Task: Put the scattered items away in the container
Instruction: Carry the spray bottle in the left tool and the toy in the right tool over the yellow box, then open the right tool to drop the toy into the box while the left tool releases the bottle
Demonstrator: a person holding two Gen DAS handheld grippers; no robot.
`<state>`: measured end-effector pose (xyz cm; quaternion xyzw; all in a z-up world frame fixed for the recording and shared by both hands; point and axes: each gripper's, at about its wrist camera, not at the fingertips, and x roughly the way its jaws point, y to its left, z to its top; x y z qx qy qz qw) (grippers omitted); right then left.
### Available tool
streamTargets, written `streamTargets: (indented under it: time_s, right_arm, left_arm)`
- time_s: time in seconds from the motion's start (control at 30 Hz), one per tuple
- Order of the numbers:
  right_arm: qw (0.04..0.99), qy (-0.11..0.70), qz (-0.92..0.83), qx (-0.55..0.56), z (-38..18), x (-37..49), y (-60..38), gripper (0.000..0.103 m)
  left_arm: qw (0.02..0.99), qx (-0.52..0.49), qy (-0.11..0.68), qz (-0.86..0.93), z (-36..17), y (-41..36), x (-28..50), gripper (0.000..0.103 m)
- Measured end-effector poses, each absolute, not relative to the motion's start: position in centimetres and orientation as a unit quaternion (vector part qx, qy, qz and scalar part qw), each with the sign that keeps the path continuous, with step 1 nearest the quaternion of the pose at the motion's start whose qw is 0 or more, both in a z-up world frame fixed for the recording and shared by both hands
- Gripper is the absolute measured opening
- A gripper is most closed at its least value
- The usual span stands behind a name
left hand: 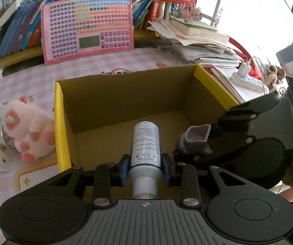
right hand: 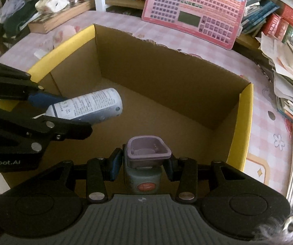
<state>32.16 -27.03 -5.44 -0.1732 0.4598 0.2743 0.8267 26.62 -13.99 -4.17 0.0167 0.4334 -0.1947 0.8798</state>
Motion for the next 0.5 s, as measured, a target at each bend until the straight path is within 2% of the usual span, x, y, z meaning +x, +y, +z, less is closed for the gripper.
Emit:
streamTargets:
  time_s: [0.5]
  right_arm:
    - [0.815, 0.474, 0.282, -0.181, -5.82, 32.27, -26.84, 0.041]
  left_arm:
    - [0.877, 0.018, 0.441, -0.191, -4.79, -14.65, 26.63, 0.031]
